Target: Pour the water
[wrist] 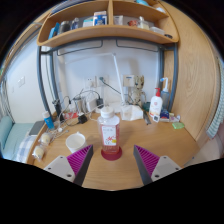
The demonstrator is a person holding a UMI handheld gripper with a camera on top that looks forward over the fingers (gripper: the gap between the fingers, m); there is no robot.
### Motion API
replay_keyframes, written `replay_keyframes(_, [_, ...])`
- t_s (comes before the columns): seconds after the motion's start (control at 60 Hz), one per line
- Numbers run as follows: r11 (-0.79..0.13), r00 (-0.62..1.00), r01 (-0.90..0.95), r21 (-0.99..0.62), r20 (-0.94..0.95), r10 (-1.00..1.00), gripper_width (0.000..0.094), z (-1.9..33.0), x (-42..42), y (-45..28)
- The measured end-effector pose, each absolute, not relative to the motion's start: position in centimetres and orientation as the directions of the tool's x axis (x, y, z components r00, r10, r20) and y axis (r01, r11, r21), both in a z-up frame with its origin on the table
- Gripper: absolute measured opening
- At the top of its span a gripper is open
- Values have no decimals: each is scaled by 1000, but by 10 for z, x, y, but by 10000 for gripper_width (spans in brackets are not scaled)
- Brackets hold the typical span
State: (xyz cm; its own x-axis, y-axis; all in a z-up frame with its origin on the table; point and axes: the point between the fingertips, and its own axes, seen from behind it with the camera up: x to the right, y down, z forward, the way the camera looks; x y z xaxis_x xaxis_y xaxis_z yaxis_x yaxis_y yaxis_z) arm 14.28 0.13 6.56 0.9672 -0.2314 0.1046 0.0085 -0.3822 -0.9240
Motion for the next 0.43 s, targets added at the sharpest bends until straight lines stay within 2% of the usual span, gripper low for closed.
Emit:
replay_keyframes(0.25, [-328, 979, 22, -945, 87, -187, 831, 129, 121, -30])
replay_keyframes(0.433, [-237, 993, -22, -971, 5, -114, 831, 170, 89, -35])
